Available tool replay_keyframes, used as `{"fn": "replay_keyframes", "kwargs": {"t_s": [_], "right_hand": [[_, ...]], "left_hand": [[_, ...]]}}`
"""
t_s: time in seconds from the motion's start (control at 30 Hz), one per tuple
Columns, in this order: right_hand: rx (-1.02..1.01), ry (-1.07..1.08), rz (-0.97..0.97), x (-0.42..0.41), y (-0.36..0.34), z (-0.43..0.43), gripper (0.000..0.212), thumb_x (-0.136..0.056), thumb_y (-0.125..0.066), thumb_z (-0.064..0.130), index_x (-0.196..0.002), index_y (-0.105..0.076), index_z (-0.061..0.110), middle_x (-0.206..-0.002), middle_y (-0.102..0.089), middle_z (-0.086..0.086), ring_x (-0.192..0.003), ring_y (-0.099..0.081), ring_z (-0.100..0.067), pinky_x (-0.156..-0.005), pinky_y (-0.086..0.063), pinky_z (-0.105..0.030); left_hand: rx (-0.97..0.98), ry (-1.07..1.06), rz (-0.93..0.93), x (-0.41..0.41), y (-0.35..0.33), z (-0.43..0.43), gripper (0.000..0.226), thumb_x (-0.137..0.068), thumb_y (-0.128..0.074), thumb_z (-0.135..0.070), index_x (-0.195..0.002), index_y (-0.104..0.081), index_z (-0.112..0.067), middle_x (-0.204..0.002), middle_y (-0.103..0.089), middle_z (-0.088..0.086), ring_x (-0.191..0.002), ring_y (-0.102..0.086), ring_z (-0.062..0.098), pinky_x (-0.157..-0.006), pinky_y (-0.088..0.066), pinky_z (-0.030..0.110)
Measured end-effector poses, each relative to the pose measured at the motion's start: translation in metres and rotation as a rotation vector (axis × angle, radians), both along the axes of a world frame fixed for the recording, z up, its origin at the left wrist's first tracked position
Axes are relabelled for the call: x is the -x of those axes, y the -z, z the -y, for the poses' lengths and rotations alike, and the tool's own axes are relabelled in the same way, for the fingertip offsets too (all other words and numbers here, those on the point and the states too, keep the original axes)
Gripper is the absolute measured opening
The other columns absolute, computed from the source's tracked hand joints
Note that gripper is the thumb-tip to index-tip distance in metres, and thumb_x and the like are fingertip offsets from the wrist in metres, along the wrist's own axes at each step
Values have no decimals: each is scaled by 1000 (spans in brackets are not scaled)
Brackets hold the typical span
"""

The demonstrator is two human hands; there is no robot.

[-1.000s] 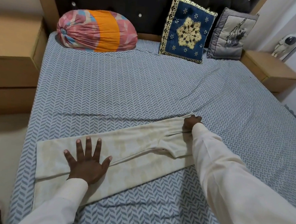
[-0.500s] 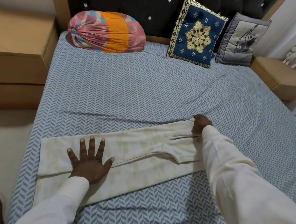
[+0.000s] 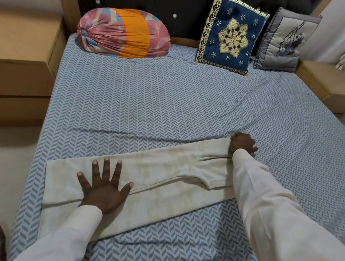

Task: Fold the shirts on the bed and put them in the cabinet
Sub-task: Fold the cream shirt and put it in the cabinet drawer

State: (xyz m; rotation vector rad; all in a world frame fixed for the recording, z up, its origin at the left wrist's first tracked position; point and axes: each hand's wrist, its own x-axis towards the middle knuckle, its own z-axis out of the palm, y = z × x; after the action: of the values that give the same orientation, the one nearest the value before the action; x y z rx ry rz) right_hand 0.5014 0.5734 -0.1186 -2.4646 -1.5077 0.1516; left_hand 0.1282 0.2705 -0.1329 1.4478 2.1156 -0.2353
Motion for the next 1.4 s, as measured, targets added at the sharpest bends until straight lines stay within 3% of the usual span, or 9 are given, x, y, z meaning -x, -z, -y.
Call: {"fn": "replay_keyframes", "kwargs": {"t_s": [0.2, 0.5, 0.63, 0.73, 0.8, 0.97, 1.2, 1.3, 1.4], "right_hand": [[-276, -428, 254, 49, 16, 62, 21, -89, -52, 27, -93, -67, 14, -92, -65, -14, -87, -61, -37, -76, -46, -46], [-9, -302, 150, -10, 21, 80, 35, -100, -44, 20, -129, -55, 3, -132, -52, -24, -118, -47, -45, -100, -36, -45], [-175, -167, 63, -24, 10, 102, 31, -90, -58, 18, -116, -64, 2, -110, -62, -24, -102, -56, -45, -89, -44, -47], [-112, -451, 187, -32, 24, 139, 36, -81, -47, 20, -99, -71, 1, -92, -67, -22, -85, -63, -42, -76, -51, -43], [29, -563, 142, -37, 27, 147, 48, -86, -41, 23, -121, -65, 1, -111, -65, -23, -105, -59, -42, -90, -42, -42], [-39, -211, -182, -38, -1, 156, 38, -89, -57, 8, -126, -64, 6, -125, -58, -25, -118, -55, -40, -100, -42, -39], [32, 84, -237, -88, -2, 168, 35, -86, -51, 8, -118, -63, 14, -129, -43, -23, -116, -55, -43, -100, -45, -43], [69, 78, -242, -95, -6, 163, 25, -86, -56, 10, -107, -65, 19, -124, -41, -20, -107, -60, -43, -96, -50, -43], [2, 154, -221, -90, -19, 158, 12, -86, -60, 19, -93, -68, 19, -112, -46, -14, -105, -60, -40, -90, -49, -41]], "left_hand": [[3, -2, 3, -1, -1, 1, 82, -84, -1, -81, -138, 40, -35, -149, 48, -2, -137, 45, 31, -106, 25, 67], [27, 32, -24, 0, -6, -1, 86, -80, -1, -84, -144, 34, -38, -150, 47, -3, -138, 44, 30, -81, 43, 56], [43, 43, -18, 0, -8, -1, 86, -79, -1, -85, -145, 32, -40, -151, 45, -4, -139, 43, 30, -79, 43, 55], [40, 49, -10, 1, -7, -2, 87, -79, -3, -86, -147, 28, -42, -152, 44, -6, -139, 42, 29, -76, 44, 54], [36, 42, -2, 1, -6, -3, 88, -78, -5, -87, -148, 26, -43, -153, 43, -7, -140, 40, 29, -75, 44, 55], [-51, 90, 16, 15, -11, 8, 80, -88, -13, -78, -152, 17, -40, -162, 26, -2, -148, 26, 28, -112, 15, 63], [-272, 141, -67, 35, 11, 81, 83, -89, -15, -67, -151, -40, -18, -157, -33, 17, -145, -28, 38, -115, -9, 59], [-296, 139, -71, 37, 20, 90, 76, -92, -21, -62, -149, -42, -17, -154, -36, 21, -140, -35, 43, -112, -15, 59], [-291, 127, -93, 36, 20, 88, 84, -87, -10, -67, -156, -24, -20, -162, -18, 12, -149, -17, 36, -117, 2, 53]]}}
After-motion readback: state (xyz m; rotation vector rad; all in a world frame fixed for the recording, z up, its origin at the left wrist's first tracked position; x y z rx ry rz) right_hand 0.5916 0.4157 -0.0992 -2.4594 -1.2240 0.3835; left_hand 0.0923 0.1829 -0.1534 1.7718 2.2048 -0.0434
